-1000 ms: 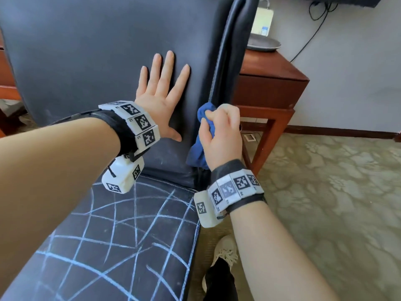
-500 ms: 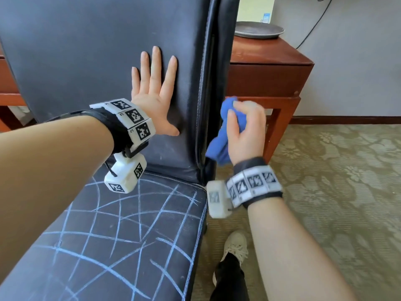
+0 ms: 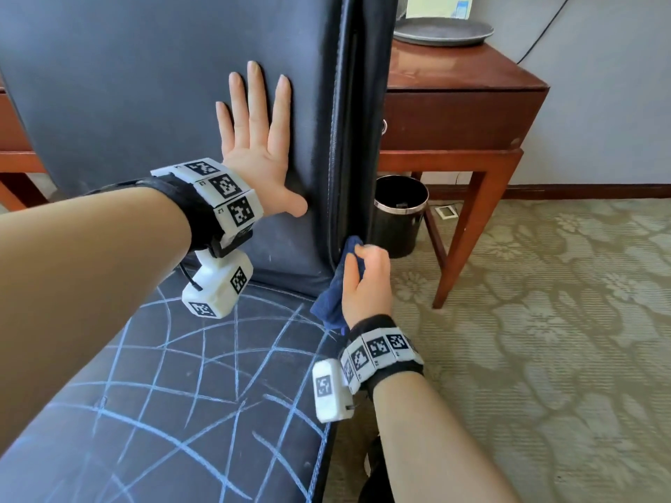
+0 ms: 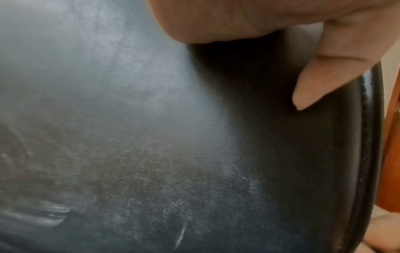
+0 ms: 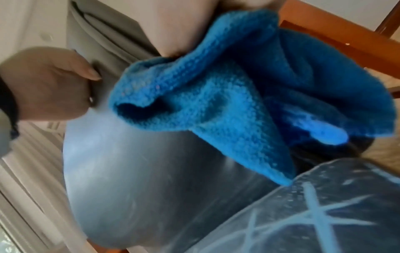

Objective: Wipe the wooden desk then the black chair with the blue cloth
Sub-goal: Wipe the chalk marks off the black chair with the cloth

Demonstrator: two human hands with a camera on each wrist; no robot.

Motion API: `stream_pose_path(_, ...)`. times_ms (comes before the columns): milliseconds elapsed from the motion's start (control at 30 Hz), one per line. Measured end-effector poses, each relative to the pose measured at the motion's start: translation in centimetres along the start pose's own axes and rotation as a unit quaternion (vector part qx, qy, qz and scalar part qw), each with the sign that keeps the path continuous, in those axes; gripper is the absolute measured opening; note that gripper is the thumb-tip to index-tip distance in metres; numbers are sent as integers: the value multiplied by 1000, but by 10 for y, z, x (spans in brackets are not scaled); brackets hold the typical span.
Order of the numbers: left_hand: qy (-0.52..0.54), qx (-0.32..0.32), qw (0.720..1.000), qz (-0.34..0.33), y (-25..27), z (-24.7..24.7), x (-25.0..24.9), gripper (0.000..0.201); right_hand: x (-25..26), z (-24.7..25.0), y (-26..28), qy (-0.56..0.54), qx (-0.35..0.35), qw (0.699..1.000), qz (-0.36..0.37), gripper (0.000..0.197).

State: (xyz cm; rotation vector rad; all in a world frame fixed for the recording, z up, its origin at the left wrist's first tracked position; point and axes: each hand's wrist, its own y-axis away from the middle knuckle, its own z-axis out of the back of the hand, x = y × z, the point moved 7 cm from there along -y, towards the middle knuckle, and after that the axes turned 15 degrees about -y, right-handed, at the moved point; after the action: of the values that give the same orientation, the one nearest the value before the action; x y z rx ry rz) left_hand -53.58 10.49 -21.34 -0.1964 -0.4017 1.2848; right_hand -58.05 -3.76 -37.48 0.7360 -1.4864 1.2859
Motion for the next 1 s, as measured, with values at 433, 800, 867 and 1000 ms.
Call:
stream_pose_path(433, 4, 23, 998, 53, 7, 1, -6, 131, 91, 21, -35, -65, -82, 983, 150, 17)
stream_pose_path(800, 19, 5, 999, 39, 2, -5, -2, 130, -58, -13, 24, -7, -14, 988, -153, 8)
stream_pose_path(867, 21, 0, 999, 34, 2, -4, -2, 130, -38, -1, 16, -39, -60, 990, -120, 11)
stream_pose_path(1000, 25, 0, 999, 29, 2, -5, -2, 130, 44, 8, -7, -86, -151, 979, 108, 12)
